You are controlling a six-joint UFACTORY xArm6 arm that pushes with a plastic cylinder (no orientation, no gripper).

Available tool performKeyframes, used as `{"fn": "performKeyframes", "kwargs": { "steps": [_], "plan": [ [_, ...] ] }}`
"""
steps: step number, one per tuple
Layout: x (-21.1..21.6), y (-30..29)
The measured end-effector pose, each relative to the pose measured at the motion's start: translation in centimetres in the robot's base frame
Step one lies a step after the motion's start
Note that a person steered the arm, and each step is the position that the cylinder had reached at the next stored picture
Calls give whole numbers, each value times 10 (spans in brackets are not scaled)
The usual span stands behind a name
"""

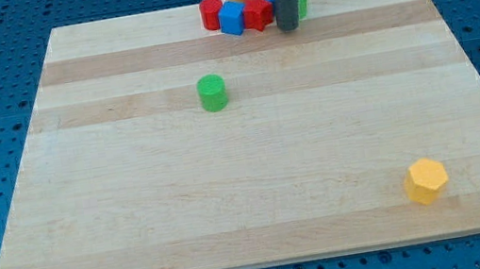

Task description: Move green circle into the blue cube

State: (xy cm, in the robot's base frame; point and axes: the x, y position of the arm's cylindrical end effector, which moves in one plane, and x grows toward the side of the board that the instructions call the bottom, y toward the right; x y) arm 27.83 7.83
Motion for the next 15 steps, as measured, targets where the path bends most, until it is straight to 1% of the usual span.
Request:
{"fn": "performKeyframes", "kwargs": {
  "steps": [1,2,3,4,5,6,7,8,10,11,12,13,14,15],
  "plan": [
    [50,35],
    [129,43],
    [150,-31],
    [145,-94],
    [155,-122],
    [138,-143],
    [97,-145],
    [80,-103],
    [102,-72],
    [50,-70],
    [21,-93],
    [27,-93],
    [59,-51],
    [65,-16]
  ]
}}
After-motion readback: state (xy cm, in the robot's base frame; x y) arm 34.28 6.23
